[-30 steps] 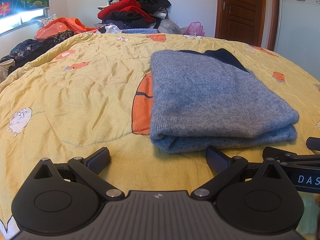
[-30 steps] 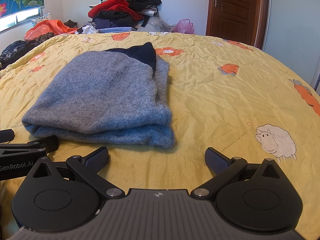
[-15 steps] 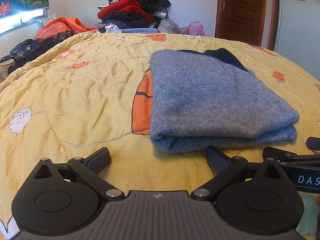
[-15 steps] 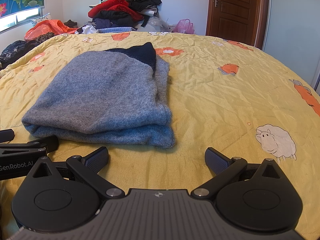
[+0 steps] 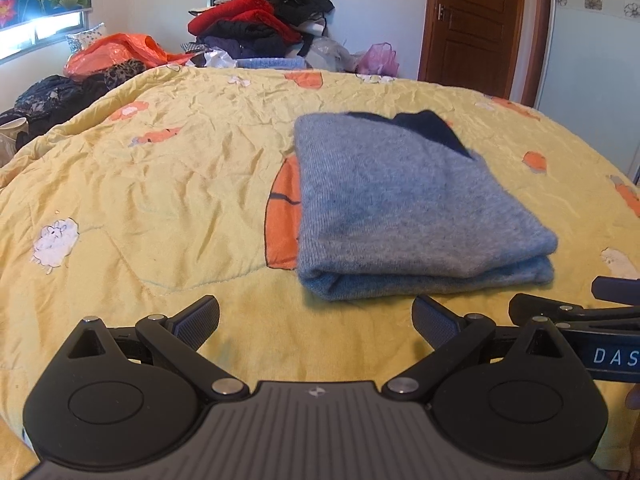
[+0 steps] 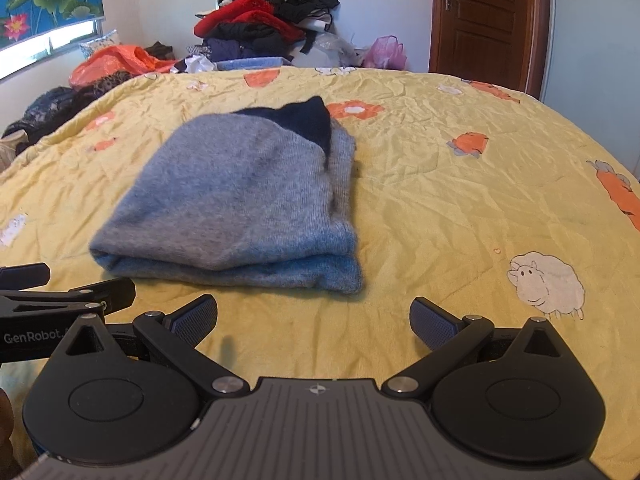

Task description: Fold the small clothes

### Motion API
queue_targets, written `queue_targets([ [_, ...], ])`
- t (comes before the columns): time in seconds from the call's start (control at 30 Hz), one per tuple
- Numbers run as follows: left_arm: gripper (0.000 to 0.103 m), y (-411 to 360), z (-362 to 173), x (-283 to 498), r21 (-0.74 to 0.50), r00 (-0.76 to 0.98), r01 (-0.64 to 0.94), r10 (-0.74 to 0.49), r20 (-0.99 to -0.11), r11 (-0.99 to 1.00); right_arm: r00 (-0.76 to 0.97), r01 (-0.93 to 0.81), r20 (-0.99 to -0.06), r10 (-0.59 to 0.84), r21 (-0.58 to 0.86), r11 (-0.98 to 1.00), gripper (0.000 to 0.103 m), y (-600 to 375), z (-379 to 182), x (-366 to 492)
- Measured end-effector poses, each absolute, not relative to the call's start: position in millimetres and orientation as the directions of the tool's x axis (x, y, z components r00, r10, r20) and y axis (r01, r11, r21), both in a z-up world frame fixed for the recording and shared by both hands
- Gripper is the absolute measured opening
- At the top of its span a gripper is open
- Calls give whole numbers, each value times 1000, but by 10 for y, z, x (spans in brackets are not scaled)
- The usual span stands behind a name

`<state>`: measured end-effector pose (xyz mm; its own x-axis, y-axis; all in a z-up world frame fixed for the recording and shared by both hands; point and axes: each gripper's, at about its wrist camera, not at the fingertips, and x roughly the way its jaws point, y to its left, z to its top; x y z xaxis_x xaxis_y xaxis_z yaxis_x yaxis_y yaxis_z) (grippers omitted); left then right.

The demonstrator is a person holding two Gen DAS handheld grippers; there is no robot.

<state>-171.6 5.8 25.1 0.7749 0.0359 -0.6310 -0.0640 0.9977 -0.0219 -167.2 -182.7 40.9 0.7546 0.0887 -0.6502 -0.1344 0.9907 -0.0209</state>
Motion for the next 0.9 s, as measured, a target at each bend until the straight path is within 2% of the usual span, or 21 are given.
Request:
queue_targets([
  [0.5, 103, 200, 345, -1694, -18, 774, -93, 61, -630, 995, 746, -150, -659, 98, -22, 988, 103, -1815, 488, -1647],
  [0.63, 103, 194, 404, -1785, 9, 810, -119, 102, -578, 993, 733, -164, -669, 118, -4, 987, 103, -1808, 507, -1594],
  [0.77, 103, 426, 462, -1647, -49, 797, -151, 93, -597, 987, 754, -166, -636, 167, 61, 984, 103, -1969, 659, -1500],
  [0.9, 103, 892, 415, -1225, -15, 775, -232, 176, -607, 973, 801, -66, -589, 106, 89, 994, 103, -2466, 771, -1095],
])
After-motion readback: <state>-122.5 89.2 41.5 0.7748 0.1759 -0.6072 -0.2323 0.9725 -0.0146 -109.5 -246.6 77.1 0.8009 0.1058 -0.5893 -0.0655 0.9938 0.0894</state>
